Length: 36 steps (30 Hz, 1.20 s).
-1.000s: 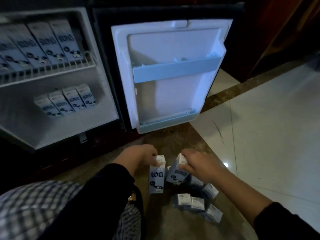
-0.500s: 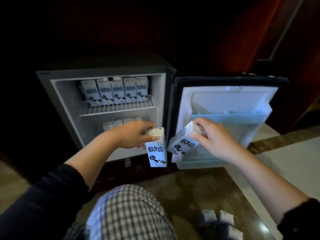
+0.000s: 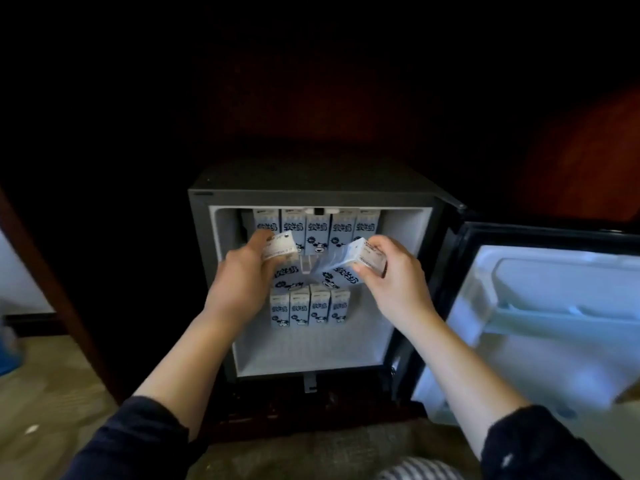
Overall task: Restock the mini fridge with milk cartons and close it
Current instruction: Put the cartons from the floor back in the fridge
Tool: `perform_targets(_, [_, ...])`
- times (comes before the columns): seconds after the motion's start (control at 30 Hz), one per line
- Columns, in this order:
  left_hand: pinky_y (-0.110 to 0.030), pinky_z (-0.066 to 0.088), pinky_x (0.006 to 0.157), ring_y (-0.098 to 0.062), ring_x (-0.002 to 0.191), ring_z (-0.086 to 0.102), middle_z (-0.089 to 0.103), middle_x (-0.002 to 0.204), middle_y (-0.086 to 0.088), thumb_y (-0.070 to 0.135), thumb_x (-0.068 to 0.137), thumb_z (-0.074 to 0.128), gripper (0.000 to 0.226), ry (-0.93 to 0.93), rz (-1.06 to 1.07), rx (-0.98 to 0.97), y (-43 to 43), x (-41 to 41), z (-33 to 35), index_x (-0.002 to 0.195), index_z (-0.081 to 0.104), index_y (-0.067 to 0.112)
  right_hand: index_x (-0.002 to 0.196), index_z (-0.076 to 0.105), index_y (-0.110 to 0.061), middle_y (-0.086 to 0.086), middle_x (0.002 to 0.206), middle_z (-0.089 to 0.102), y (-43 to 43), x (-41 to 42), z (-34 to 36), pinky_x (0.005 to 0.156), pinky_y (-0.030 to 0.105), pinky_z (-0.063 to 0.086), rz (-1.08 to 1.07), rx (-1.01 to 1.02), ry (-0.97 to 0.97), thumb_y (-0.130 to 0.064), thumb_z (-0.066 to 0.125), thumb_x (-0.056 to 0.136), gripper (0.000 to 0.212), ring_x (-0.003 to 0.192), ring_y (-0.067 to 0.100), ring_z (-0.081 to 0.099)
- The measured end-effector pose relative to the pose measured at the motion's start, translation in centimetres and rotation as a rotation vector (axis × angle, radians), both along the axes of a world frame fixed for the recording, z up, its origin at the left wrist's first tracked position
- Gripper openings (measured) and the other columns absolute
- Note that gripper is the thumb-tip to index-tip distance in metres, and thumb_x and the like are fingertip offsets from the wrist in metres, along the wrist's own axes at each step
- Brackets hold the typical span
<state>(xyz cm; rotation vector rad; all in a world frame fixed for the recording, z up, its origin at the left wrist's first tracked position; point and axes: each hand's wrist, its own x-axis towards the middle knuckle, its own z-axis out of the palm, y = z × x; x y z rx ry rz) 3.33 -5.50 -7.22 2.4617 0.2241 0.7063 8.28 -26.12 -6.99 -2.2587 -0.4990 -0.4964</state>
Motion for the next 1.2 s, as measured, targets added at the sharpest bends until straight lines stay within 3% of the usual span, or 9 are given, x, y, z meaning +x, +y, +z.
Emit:
perform_targets(0.1, [-0.031,0.048,0.063,-0.032,0.086,0.066,0.068,0.098,-0.011,0.027,0.093,0.054,0.038,0.002,0.046,-0.017,1.3,1.7,-0.5,0.129,0.041,0.021,0.119,0.056,-0.015,0.0,0.112,0.061,2.9,1.2,-0.7,0.082,0.03,0.05,0.009,0.004,-0.006,-0.019,0.069,0.084,0.038,0.099,0.016,0.058])
perform_targets(0.27, [-0.041,0.055,0.073,-0.034,0.091,0.065,0.067,0.103,-0.014,0.021,0.094,0.053,0.035,0.0,0.057,-0.106,3.0,4.0,-1.6,0.127,0.041,0.024,0.122,0.055,-0.015,-0.001,0.116,0.061,6.2,3.6,-1.7,0.064,0.005,0.031,-0.029,-0.05,-0.056,-0.02,0.068,0.085,0.04,0.093,0.004,0.048])
perform_targets(0.43, [-0.039,0.056,0.071,-0.031,0.088,0.065,0.067,0.103,-0.011,0.022,0.094,0.052,0.037,0.023,0.045,-0.12,3.7,5.8,-2.5,0.128,0.039,0.026,0.125,0.054,-0.015,0.001,0.116,0.062,7.5,5.7,-1.6,0.075,0.027,0.051,0.038,-0.136,-0.115,-0.022,0.069,0.084,0.044,0.091,0.016,0.062])
perform_targets(0.57, [-0.043,0.055,0.076,-0.03,0.09,0.065,0.069,0.101,-0.008,0.028,0.094,0.052,0.037,0.019,0.018,-0.094,4.0,7.0,-2.5,0.129,0.04,0.028,0.128,0.053,-0.015,-0.001,0.127,0.058,8.5,7.1,-1.7,0.084,0.028,0.052,0.138,-0.201,-0.086,-0.02,0.067,0.085,0.045,0.099,0.015,0.062])
perform_targets(0.67, [-0.04,0.054,0.076,-0.031,0.09,0.065,0.069,0.099,-0.006,0.029,0.094,0.051,0.038,-0.009,0.017,-0.053,4.0,7.9,-2.4,0.13,0.04,0.028,0.131,0.051,-0.016,-0.003,0.134,0.054,9.5,7.9,-2.0,0.094,0.021,0.04,0.199,-0.226,-0.071,-0.02,0.064,0.087,0.045,0.115,0.015,0.057])
perform_targets(0.83, [-0.033,0.045,0.07,-0.03,0.092,0.065,0.068,0.102,-0.004,0.027,0.091,0.056,0.045,0.011,0.017,-0.129,4.2,8.9,-3.3,0.129,0.032,0.031,0.133,0.051,-0.021,-0.001,0.133,0.056,10.1,9.5,-2.6,0.092,0.021,0.034,0.157,-0.147,-0.045,-0.027,0.063,0.088,0.047,0.12,0.017,0.054])
perform_targets(0.97, [-0.034,0.046,0.08,-0.028,0.107,0.061,0.065,0.118,-0.005,0.028,0.087,0.062,0.055,0.022,0.015,-0.268,4.4,9.5,-4.2,0.132,0.031,0.022,0.135,0.048,-0.022,-0.001,0.13,0.056,11.2,10.0,-4.0,0.09,0.026,0.042,0.149,0.006,0.051,-0.03,0.064,0.087,0.051,0.108,0.018,0.058])
perform_targets(1.07, [-0.033,0.046,0.086,-0.028,0.114,0.057,0.059,0.125,-0.007,0.016,0.087,0.062,0.057,0.067,-0.041,-0.294,4.0,9.6,-5.4,0.135,0.031,0.017,0.138,0.041,-0.019,-0.001,0.127,0.059,12.1,10.1,-5.1,0.09,0.04,0.052,0.118,0.067,0.123,-0.031,0.064,0.087,0.058,0.103,0.022,0.062])
perform_targets(1.2, [-0.035,0.048,0.094,-0.023,0.117,0.055,0.054,0.131,-0.006,0.006,0.088,0.059,0.078,0.081,-0.076,-0.353,3.7,9.6,-6.6,0.148,0.012,0.018,0.127,0.048,-0.016,0.002,0.11,0.066,12.6,10.9,-5.8,0.086,0.044,0.053,0.073,0.096,0.185,-0.033,0.065,0.085,0.048,0.096,0.021,0.064])
